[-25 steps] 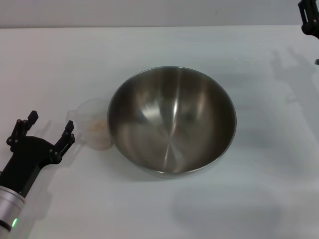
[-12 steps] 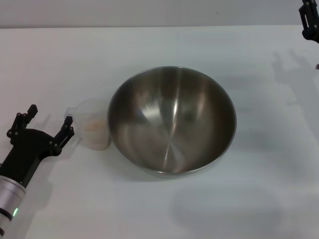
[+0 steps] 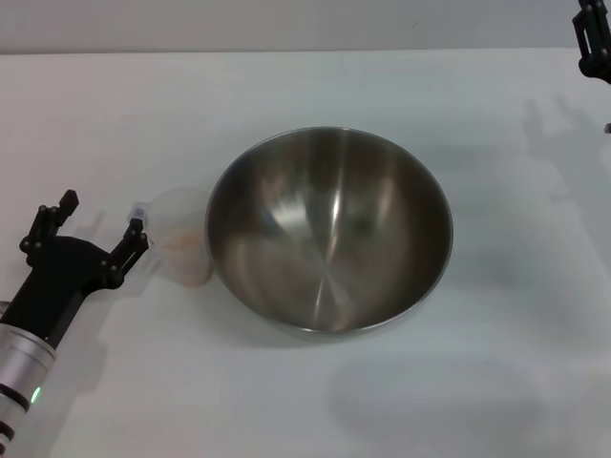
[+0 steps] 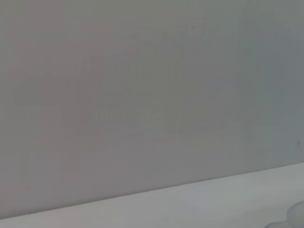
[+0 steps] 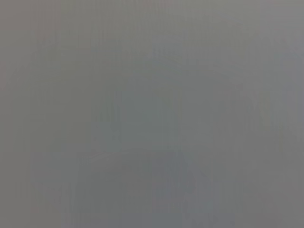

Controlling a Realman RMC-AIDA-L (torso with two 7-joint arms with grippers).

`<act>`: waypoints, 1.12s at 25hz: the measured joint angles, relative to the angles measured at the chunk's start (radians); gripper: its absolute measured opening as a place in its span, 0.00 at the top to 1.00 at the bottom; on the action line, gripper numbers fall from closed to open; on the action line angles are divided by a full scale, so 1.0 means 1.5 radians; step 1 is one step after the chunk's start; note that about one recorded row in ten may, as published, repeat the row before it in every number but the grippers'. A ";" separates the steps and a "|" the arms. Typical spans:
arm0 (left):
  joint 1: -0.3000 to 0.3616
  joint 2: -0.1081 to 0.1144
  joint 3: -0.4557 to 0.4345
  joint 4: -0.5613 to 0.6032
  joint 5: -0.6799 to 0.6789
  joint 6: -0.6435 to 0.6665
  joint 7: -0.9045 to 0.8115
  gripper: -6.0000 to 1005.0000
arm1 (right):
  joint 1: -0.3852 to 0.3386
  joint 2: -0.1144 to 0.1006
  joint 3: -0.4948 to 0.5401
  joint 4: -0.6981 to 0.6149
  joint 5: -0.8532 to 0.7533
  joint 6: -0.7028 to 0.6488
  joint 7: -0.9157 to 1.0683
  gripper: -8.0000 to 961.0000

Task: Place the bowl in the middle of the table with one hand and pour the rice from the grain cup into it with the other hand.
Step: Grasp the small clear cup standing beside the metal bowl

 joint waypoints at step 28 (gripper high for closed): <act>-0.018 -0.001 -0.001 -0.009 -0.001 -0.025 -0.007 0.63 | 0.002 0.000 0.000 -0.008 -0.004 0.013 0.000 0.56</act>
